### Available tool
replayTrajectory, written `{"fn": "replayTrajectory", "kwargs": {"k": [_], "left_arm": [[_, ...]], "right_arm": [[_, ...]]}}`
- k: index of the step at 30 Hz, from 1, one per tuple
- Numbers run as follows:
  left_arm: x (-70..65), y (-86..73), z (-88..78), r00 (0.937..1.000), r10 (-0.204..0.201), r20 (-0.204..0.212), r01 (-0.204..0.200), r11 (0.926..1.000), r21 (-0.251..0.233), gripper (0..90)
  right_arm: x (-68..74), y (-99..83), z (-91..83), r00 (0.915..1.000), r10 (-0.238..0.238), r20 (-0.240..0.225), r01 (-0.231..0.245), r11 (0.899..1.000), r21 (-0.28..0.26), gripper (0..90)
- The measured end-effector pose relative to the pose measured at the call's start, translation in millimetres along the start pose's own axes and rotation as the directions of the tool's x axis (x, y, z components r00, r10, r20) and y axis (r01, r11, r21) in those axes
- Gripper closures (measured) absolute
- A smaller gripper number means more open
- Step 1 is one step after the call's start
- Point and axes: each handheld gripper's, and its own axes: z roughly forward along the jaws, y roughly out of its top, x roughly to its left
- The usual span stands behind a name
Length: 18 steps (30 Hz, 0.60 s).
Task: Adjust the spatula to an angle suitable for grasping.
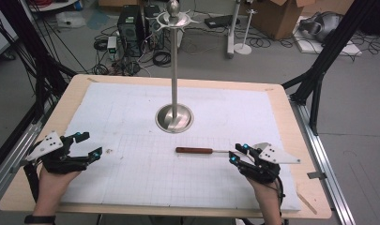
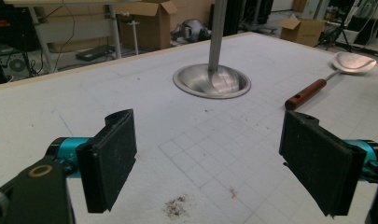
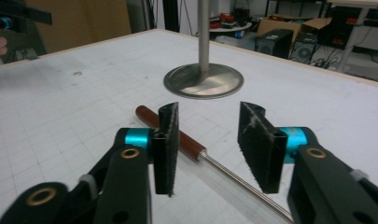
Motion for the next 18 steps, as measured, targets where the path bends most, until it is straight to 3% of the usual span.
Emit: {"fn": "replayTrajectory", "kwargs": {"k": [8, 18], "left_arm": [[0.2, -1.0, 0.6, 1.0000, -0.004, -0.002, 0.004, 1.0000, 0.006, 19.4], [1.6, -0.3, -2.2, 0.9999, -0.010, -0.004, 0.010, 0.9999, -0.002, 19.5]], "right_arm": [[17.8, -0.1, 28.2, 0.9993, -0.024, -0.029, 0.026, 0.998, 0.050, 77.4], [33.6, -3.9, 59.3, 0.9941, -0.066, -0.087, 0.077, 0.989, 0.128, 88.1]]}}
